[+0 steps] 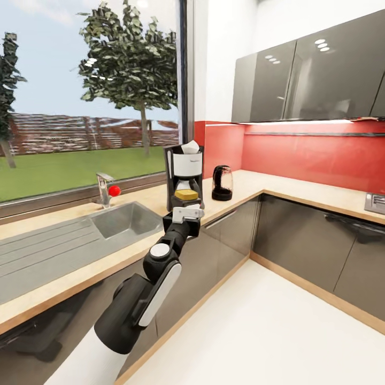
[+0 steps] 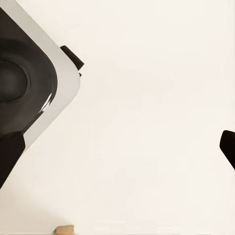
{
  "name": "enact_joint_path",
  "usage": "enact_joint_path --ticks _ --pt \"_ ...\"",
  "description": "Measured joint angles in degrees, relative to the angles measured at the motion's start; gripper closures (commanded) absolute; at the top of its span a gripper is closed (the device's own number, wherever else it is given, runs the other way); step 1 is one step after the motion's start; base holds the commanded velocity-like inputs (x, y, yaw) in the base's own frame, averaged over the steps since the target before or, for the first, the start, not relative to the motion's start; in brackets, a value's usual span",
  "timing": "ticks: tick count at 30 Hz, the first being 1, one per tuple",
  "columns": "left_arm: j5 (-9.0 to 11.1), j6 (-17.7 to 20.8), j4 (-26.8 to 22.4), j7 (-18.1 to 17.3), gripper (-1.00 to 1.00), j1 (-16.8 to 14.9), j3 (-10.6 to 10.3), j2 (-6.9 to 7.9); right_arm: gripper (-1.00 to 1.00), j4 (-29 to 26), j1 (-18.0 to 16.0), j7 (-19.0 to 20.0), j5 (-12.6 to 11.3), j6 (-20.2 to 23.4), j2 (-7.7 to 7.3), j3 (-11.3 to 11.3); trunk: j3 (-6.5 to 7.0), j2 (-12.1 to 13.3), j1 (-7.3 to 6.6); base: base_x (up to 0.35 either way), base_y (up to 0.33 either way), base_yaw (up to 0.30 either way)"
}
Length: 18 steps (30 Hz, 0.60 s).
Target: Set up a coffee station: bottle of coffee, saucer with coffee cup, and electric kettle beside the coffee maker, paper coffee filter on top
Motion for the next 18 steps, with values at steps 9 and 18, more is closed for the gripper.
enact_joint_path --ticks 9,18 --pt "-0.07 -4.42 0.65 0.42 1.0 0.0 -0.37 -0.02 -1.0 0.0 0.0 0.0 0.0 0.0 0.0 0.01 0.0 0.0 0.02 0.035 -0.004 0.0" --pt "-0.03 -5.36 1.08 6.52 1.0 0.0 -3.33 -0.13 -1.0 0.0 0.0 0.0 0.0 0.0 0.0 0.01 0.0 0.0 0.02 0.003 0.0 0.0"
